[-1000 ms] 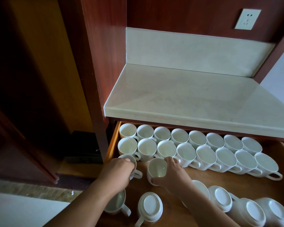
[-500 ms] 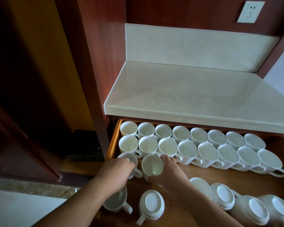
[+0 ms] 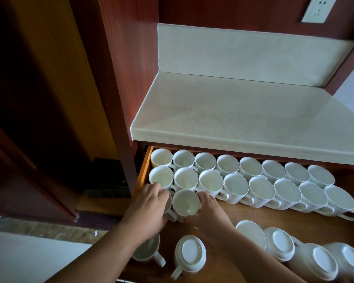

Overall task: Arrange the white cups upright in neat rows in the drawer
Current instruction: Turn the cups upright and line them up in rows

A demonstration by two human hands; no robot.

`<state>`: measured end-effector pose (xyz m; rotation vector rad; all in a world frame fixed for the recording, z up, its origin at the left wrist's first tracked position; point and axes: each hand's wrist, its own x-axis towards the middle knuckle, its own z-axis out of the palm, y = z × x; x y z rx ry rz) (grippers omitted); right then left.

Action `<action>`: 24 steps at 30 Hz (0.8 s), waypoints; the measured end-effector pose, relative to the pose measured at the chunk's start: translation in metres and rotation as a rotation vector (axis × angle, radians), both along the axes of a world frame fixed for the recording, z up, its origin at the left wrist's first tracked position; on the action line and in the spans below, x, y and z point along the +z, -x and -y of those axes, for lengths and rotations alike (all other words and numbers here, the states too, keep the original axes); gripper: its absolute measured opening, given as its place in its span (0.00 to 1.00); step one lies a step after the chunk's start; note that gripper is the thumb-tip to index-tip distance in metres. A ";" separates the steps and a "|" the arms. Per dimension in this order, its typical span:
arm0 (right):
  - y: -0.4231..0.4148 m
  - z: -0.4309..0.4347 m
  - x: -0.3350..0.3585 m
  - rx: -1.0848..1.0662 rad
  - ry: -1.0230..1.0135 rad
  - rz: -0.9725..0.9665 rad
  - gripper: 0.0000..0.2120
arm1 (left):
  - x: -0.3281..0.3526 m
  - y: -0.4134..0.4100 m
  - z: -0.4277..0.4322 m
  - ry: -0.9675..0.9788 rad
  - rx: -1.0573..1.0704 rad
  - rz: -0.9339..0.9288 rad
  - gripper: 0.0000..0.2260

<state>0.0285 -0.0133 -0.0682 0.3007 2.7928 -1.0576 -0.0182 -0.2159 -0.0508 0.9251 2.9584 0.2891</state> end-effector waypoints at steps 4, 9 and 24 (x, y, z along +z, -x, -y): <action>0.002 -0.001 -0.001 0.002 0.015 -0.013 0.36 | -0.004 0.002 -0.001 -0.033 0.062 0.042 0.24; 0.003 0.002 0.000 0.012 0.026 -0.016 0.37 | -0.005 0.002 0.001 -0.041 0.049 0.051 0.24; -0.016 -0.081 0.061 0.006 -0.160 0.090 0.26 | 0.030 -0.004 -0.047 -0.152 -0.107 0.104 0.23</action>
